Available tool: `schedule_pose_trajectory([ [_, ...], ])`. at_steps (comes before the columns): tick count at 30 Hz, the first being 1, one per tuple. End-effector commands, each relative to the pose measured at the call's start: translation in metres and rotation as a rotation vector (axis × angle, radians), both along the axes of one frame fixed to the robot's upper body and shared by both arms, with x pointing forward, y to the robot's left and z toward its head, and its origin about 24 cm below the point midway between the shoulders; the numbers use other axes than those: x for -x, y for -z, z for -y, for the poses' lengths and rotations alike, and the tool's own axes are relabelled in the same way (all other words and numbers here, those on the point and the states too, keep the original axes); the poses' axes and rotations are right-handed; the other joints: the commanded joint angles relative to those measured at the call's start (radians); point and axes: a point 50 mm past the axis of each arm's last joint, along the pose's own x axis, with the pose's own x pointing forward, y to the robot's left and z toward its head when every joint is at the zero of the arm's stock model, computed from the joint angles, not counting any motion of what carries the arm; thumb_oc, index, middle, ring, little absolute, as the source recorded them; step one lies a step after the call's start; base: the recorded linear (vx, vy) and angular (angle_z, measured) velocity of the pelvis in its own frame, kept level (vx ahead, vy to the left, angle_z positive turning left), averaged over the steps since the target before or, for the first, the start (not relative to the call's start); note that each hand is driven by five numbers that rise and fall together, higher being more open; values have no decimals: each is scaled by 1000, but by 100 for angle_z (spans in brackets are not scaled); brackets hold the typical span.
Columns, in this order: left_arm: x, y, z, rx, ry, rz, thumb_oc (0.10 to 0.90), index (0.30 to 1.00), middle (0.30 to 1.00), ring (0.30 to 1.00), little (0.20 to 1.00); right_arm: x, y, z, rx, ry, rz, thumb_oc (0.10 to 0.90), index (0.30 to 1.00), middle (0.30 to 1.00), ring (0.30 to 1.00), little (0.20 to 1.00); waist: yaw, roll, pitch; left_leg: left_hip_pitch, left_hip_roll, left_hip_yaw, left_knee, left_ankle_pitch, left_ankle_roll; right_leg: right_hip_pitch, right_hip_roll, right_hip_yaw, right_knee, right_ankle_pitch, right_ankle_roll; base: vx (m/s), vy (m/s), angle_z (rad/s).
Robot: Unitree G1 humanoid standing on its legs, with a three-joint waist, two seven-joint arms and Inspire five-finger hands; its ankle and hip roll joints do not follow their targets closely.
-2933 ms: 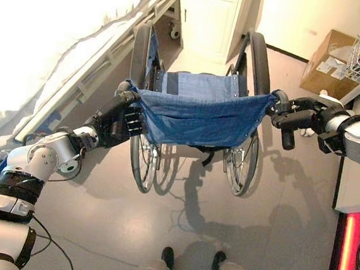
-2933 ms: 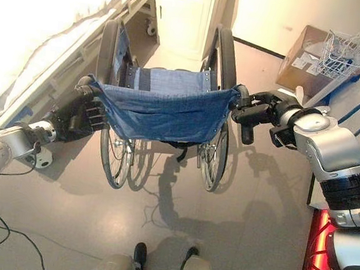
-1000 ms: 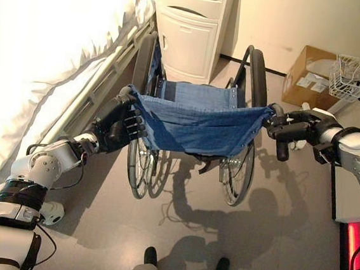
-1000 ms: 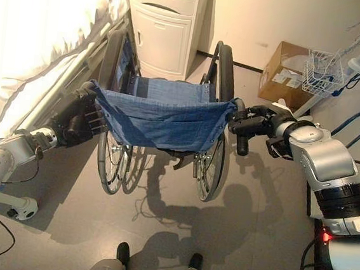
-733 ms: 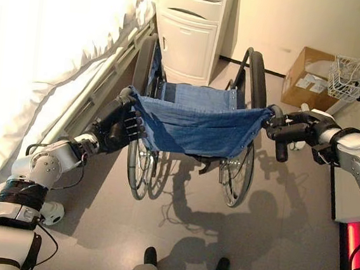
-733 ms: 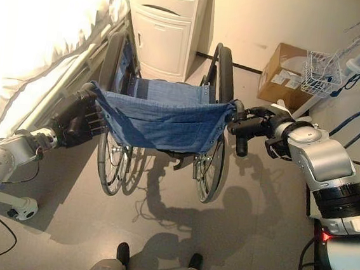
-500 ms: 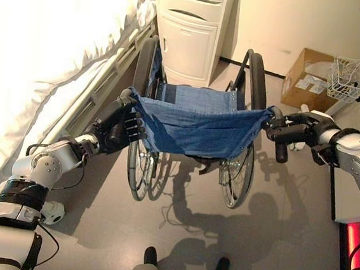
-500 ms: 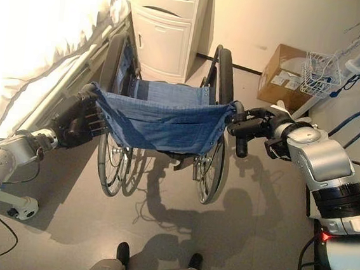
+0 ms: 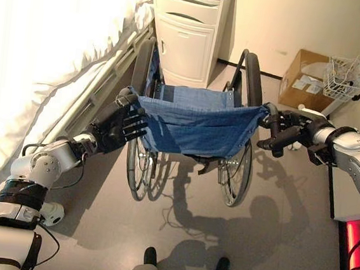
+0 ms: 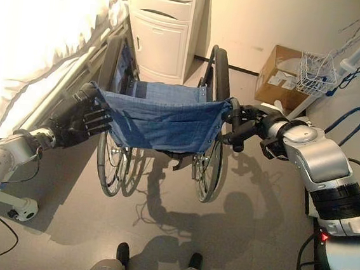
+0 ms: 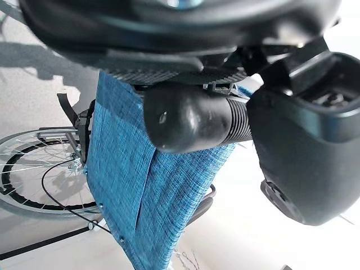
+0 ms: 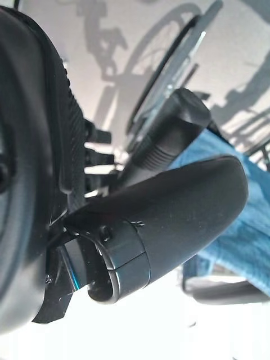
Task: Push the wheelchair next to the bed
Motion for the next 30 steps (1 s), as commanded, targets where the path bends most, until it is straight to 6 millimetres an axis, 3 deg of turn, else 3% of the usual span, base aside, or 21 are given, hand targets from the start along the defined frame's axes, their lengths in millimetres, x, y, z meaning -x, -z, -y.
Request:
schedule_pose_trajectory([
  [1,8,-91,-56,-6,-225,406,800,900,900,900,900,10,-49,-10,-15,-142,296,800,900,900,900,900,31,21,-257,39,-49,3,4,-83,-9,-5,54,55,58,-132,32,0,0,0],
  [10,44,-88,-97,-189,-390,377,800,900,900,900,900,39,-65,41,-33,13,433,800,900,900,900,900,14,21,-264,28,-39,12,4,-80,-11,-11,61,60,50,-125,27,-28,-13,1],
  [19,75,-89,-118,-249,-485,363,800,900,900,900,900,72,-65,86,-82,197,539,800,900,900,900,900,2,24,-269,22,-31,12,4,-87,-16,-6,63,65,35,-129,32,-6,-5,5],
  [22,87,-93,-122,-282,-501,380,800,900,900,900,900,86,-61,104,-115,283,570,800,900,900,900,900,2,23,-272,18,-28,10,4,-86,-18,-8,64,65,32,-129,32,-6,-10,13],
  [26,99,-83,-123,-282,-513,364,800,900,900,900,900,101,-50,124,-171,388,590,800,900,900,900,900,5,22,-270,17,-27,10,4,-90,-18,-9,63,66,30,-131,33,-2,-4,0],
  [30,116,-51,-124,-227,-551,286,800,900,900,900,900,120,-23,143,-265,539,597,800,900,900,900,900,2,21,-267,16,-24,10,4,-90,-17,-9,61,65,28,-133,36,-1,-3,-1],
])
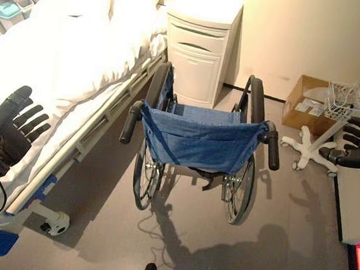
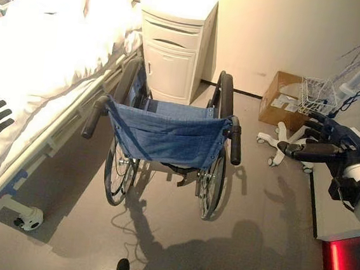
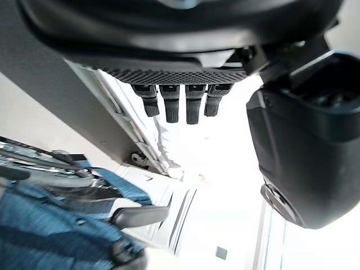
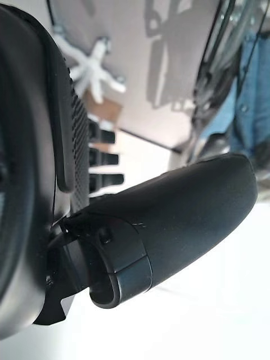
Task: Push the wheelchair next to the bed
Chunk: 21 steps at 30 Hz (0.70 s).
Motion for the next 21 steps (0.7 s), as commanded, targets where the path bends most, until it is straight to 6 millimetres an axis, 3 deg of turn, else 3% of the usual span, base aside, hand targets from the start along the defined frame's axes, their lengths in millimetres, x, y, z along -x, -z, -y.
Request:
schedule_pose_trajectory([
  [1,0,-34,-8,-52,-32,177,800,900,900,900,900,8,-61,19,112,118,287,800,900,900,900,900,-5,53,-112,49,-21,31,9,-94,-4,-8,70,33,28,-50,-8,-14,4,3],
  [2,12,-8,-12,-13,-66,128,800,900,900,900,900,22,-42,31,62,233,323,800,900,900,900,900,-10,55,-110,49,-19,33,9,-94,-2,-10,71,35,28,-50,-6,-11,7,4],
  [4,22,14,-14,18,-100,65,800,900,900,900,900,31,-32,39,3,326,370,800,900,900,900,900,-14,58,-108,47,-17,34,9,-94,-1,-13,71,37,28,-51,-4,-17,8,0],
  [7,50,59,-17,109,-162,-46,800,900,900,900,900,61,0,54,-96,537,434,800,900,900,900,900,-24,66,-107,45,-13,43,9,-92,-1,-19,70,37,28,-51,2,-18,12,-6],
  [8,67,85,-16,147,-193,-113,800,900,900,900,900,81,26,60,-110,638,418,800,900,900,900,900,-31,69,-107,45,-12,49,9,-92,-1,-22,70,39,29,-52,5,-28,20,-7],
  [9,75,96,-15,178,-209,-162,800,900,900,900,900,90,38,63,-130,709,396,800,900,900,900,900,-34,70,-107,45,-11,53,9,-92,-1,-24,70,41,28,-52,6,-39,25,-12],
  [10,85,116,-12,195,-231,-216,800,900,900,900,900,104,65,66,-165,786,347,800,900,900,900,900,-41,72,-104,44,-11,57,9,-91,-2,-27,70,42,29,-52,8,-37,21,-13],
  [11,89,123,-10,205,-241,-238,800,900,900,900,900,109,76,67,-191,822,323,800,900,900,900,900,-43,73,-103,43,-11,59,9,-91,-2,-28,70,42,30,-52,8,-46,23,-15],
  [12,96,142,-5,240,-262,-291,800,900,900,900,900,119,105,69,-281,898,264,800,900,900,900,900,-46,74,-101,42,-9,63,9,-89,-5,-31,71,42,31,-51,10,-41,17,-10],
  [13,99,152,-2,250,-266,-324,800,900,900,900,900,124,123,68,-333,940,224,800,900,900,900,900,-47,74,-101,41,-8,65,9,-88,-7,-33,71,41,32,-50,10,-46,15,-8],
  [16,100,187,13,207,-269,-485,800,900,900,900,900,149,204,56,-522,1115,-54,800,900,900,900,900,-34,71,-89,39,-6,69,9,-85,-15,-33,69,30,30,-43,10,-31,-4,-5],
  [18,99,200,23,187,-247,-555,800,900,900,900,900,155,224,47,-532,1134,-165,800,900,900,900,900,-26,71,-86,38,-6,67,9,-84,-15,-32,68,27,29,-42,9,-10,-18,-5],
  [19,100,216,38,184,-218,-612,800,900,900,900,900,160,248,27,-582,1140,-317,800,900,900,900,900,-16,71,-84,37,-6,63,9,-82,-15,-33,69,24,31,-41,6,-7,-15,-7],
  [21,100,231,57,220,-202,-657,800,900,900,900,900,163,267,7,-621,1144,-424,800,900,900,900,900,-9,73,-84,37,-6,60,9,-81,-13,-33,70,23,33,-42,3,-2,-6,-9],
])
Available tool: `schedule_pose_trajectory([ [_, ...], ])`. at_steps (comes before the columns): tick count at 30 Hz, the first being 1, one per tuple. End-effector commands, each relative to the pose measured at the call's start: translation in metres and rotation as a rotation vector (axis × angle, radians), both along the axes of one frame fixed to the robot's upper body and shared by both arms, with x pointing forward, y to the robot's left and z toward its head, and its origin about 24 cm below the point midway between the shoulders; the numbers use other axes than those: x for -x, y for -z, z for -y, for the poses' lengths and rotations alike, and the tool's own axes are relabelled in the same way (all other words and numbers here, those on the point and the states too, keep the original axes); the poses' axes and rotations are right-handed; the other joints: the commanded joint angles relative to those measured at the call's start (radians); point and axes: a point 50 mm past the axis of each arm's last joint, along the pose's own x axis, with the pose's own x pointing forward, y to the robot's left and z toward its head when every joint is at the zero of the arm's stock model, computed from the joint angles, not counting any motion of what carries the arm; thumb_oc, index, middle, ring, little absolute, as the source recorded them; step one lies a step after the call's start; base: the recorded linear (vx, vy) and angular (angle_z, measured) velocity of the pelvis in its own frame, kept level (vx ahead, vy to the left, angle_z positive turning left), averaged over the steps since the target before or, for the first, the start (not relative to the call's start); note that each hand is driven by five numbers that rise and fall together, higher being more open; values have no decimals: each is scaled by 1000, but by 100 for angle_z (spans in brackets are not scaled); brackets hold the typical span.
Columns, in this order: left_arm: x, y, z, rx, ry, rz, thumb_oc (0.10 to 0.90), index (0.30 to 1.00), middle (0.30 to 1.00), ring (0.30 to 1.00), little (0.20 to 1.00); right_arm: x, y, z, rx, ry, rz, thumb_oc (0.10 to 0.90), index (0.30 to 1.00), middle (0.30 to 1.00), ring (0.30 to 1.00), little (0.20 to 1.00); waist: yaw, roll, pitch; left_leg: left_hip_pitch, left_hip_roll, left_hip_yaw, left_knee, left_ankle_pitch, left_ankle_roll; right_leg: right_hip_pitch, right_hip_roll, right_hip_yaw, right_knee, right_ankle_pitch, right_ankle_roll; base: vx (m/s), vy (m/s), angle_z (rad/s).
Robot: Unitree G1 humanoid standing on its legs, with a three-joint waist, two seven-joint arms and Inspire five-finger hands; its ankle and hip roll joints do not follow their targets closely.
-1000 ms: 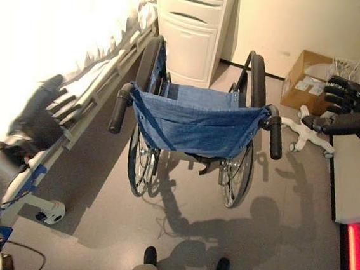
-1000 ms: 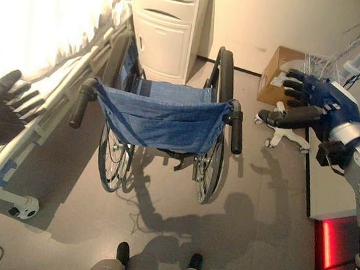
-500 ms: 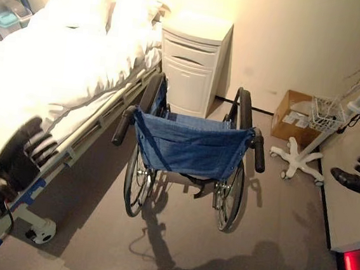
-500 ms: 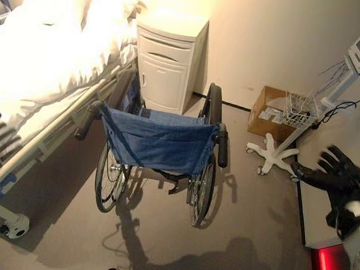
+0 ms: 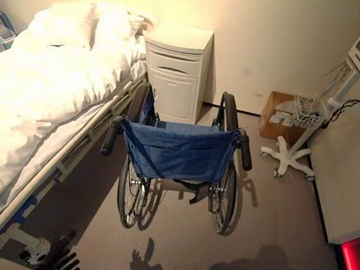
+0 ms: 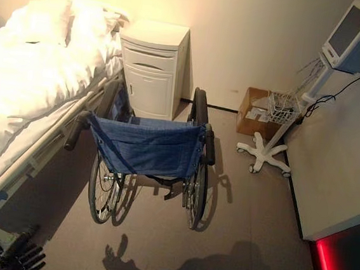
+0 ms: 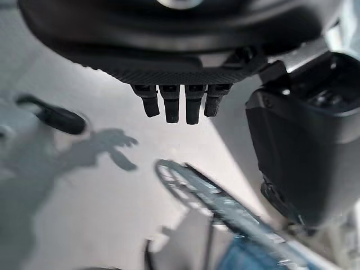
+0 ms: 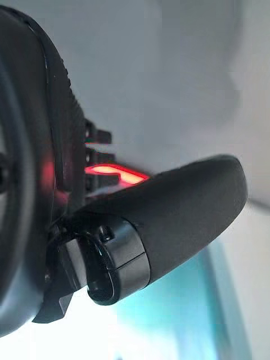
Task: Push the wheelchair next to the bed
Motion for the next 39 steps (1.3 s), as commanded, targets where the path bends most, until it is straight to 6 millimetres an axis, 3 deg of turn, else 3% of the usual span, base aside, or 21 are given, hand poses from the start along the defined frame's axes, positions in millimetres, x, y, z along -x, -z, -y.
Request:
schedule_pose_trajectory([
  [1,-44,2,18,-31,27,114,800,900,900,900,900,-42,2,-7,8,-70,50,800,900,900,900,900,41,48,9,42,-31,13,12,-80,14,0,48,-29,41,-26,-20,-3,-4,-5],
  [3,-41,13,33,-6,47,76,800,900,900,900,900,-38,17,-30,-73,-121,-11,800,900,900,900,900,47,49,10,42,-32,8,12,-80,16,0,47,-32,43,-26,-23,0,0,0],
  [5,-37,29,58,-19,136,-2,800,900,900,900,900,-33,36,-69,-218,-311,-119,800,900,900,900,900,54,50,10,38,-35,3,12,-79,21,0,43,-39,44,-23,-29,0,0,0],
  [6,-37,29,59,-21,138,-5,800,900,900,900,900,-33,36,-70,-223,-321,-123,800,900,900,900,900,54,50,9,37,-35,3,12,-79,21,0,43,-39,44,-23,-29,0,0,0],
  [7,-31,37,71,-24,168,-69,800,900,900,900,900,-30,43,-88,-275,-441,-173,800,900,900,900,900,57,50,8,35,-36,1,12,-77,22,-2,41,-43,47,-22,-30,0,0,0],
  [10,-21,48,88,-5,251,-156,800,900,900,900,900,-26,50,-111,-378,-592,-194,800,900,900,900,900,59,48,7,32,-38,-5,12,-76,26,-1,39,-49,48,-23,-33,-6,8,4],
  [14,1,58,106,53,259,-300,800,900,900,900,900,-15,55,-130,-558,-819,-237,800,900,900,900,900,66,46,6,33,-43,-16,12,-78,31,4,34,-61,52,-27,-32,-12,12,7],
  [18,8,61,113,82,233,-348,800,900,900,900,900,-17,55,-135,-608,-909,-230,800,900,900,900,900,77,40,4,34,-50,-31,12,-83,35,11,29,-74,52,-27,-31,-6,-5,10],
  [23,5,63,127,137,359,-384,800,900,900,900,900,-22,55,-140,-628,-1067,-267,800,900,900,900,900,87,33,1,39,-54,-35,12,-84,39,17,25,-83,57,-27,-30,-6,-11,11],
  [39,11,64,127,192,337,-454,800,900,900,900,900,-21,55,-140,-629,-1082,-265,800,900,900,900,900,71,31,0,59,-54,-20,12,-93,44,20,26,-62,63,-24,-30,2,0,1],
])
